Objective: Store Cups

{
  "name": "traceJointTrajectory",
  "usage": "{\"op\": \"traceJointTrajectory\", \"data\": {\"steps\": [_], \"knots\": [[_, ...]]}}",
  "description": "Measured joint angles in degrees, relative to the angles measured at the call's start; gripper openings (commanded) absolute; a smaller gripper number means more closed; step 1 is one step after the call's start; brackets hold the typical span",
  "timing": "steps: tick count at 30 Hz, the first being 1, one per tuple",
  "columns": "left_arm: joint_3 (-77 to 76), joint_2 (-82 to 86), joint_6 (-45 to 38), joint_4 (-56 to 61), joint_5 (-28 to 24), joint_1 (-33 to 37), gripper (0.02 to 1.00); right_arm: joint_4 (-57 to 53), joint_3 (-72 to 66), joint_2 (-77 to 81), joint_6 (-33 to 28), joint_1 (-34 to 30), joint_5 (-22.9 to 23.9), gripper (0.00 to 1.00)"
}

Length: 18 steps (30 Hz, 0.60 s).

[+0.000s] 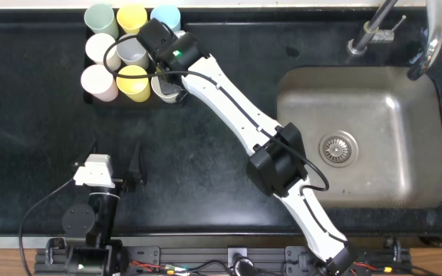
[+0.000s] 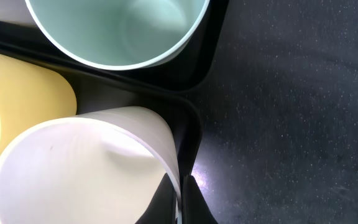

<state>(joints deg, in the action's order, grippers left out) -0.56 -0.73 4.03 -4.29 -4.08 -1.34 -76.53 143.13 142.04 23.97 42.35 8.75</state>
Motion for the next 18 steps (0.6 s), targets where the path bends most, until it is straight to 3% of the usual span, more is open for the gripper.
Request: {"op": "traceJointTrajectory", "data": {"steps": [3,5,11,18], "knots": [[0.0,0.0,0.0,0.0,0.0,0.0,1.000,0.0,0.0,0.0,0.3,0.0,-0.1,0.371],[0.0,0.0,0.0,0.0,0.0,0.0,1.000,0.0,0.0,0.0,0.2,0.0,-0.2,0.687],[0.0,0.0,0.0,0.0,0.0,0.0,1.000,0.0,0.0,0.0,-0.1,0.0,-0.4,0.768],[0.0,0.0,0.0,0.0,0.0,0.0,1.000,0.0,0.0,0.0,0.0,0.0,-0.5,0.930]]}}
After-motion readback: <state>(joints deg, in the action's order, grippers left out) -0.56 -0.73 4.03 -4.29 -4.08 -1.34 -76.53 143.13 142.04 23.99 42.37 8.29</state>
